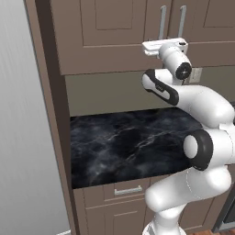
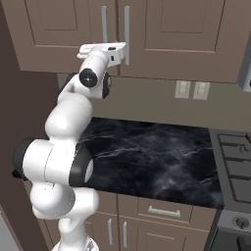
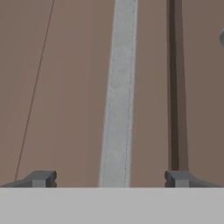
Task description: Open the cabinet directly in front. Then move the beer and the mug to the dining counter with the candle on it.
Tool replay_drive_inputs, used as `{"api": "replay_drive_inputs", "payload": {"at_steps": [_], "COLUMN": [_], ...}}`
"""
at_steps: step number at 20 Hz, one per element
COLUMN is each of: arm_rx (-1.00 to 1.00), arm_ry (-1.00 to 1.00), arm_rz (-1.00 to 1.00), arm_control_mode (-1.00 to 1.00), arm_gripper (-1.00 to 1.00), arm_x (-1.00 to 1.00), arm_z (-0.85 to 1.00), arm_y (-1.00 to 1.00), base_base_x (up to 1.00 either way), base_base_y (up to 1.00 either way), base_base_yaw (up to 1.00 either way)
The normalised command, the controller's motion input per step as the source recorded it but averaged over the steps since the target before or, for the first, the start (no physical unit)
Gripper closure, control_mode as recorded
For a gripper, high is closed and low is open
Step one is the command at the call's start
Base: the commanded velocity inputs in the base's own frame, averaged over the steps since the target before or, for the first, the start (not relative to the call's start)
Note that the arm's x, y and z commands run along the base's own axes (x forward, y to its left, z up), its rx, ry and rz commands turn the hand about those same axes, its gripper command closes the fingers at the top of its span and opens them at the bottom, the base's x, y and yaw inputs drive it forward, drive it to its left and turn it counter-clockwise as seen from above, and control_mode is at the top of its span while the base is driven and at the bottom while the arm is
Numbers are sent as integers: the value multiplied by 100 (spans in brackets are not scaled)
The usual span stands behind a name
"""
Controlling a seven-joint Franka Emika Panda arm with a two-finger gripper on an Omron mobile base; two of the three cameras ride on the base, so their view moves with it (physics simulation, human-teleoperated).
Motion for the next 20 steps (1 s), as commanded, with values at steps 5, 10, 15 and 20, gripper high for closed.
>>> {"api": "replay_drive_inputs", "payload": {"at_steps": [5,10,15,20], "arm_rx": [0,0,0,0], "arm_ry": [1,0,0,0], "arm_rz": [0,0,0,0], "arm_control_mode": [-100,-100,-100,-100], "arm_gripper": [100,100,100,100], "arm_x": [21,17,17,7], "arm_z": [0,0,0,0], "arm_y": [-12,-14,-1,0], "base_base_x": [0,0,0,0], "base_base_y": [0,0,0,0], "base_base_yaw": [0,0,0,0]}}
